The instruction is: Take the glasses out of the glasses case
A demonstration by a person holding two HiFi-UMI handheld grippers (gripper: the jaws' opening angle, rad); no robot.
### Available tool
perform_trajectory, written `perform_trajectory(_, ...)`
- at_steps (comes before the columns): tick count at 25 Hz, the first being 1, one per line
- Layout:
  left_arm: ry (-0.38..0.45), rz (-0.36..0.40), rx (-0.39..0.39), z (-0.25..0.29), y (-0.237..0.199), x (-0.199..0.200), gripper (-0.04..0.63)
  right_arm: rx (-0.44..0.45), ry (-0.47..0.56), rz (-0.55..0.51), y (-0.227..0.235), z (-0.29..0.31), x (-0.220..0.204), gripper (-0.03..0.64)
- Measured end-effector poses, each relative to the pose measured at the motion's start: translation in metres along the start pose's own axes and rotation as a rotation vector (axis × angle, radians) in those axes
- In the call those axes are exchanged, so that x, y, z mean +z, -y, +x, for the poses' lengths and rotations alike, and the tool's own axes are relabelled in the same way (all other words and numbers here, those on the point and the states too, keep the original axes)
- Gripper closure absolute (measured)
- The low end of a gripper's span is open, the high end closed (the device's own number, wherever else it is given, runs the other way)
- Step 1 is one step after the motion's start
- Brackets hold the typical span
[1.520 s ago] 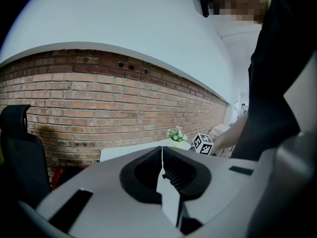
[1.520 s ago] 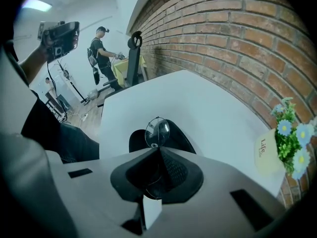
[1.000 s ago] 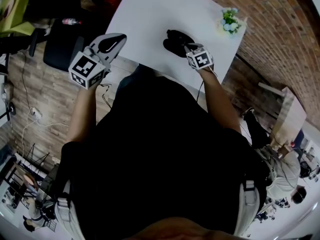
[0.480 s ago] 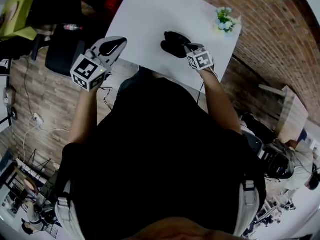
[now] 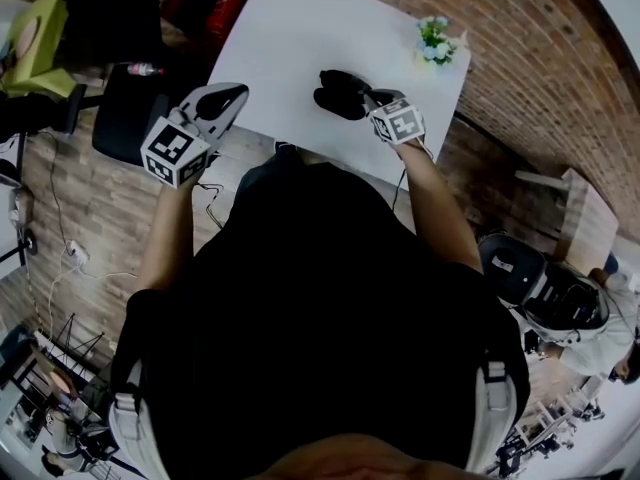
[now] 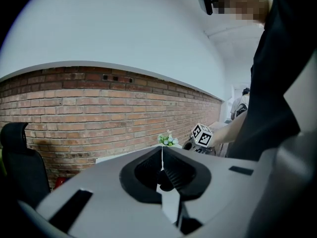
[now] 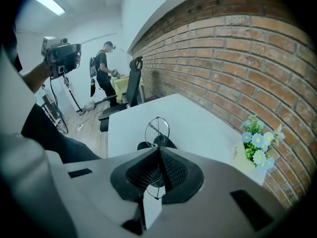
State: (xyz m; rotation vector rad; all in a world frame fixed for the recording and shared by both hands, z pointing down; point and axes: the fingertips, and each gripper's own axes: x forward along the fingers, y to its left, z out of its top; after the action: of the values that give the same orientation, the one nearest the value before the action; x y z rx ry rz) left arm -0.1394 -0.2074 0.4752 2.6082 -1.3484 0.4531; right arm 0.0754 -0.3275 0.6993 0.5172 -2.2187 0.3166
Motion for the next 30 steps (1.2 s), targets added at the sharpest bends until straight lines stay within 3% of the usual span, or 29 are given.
perform_trajectory(30, 0.023, 0.053, -0.058, 0.008, 0.052, 0.025, 0.583, -0.032, 0.188, 0.149, 0.001, -0.107, 0.004, 0.591)
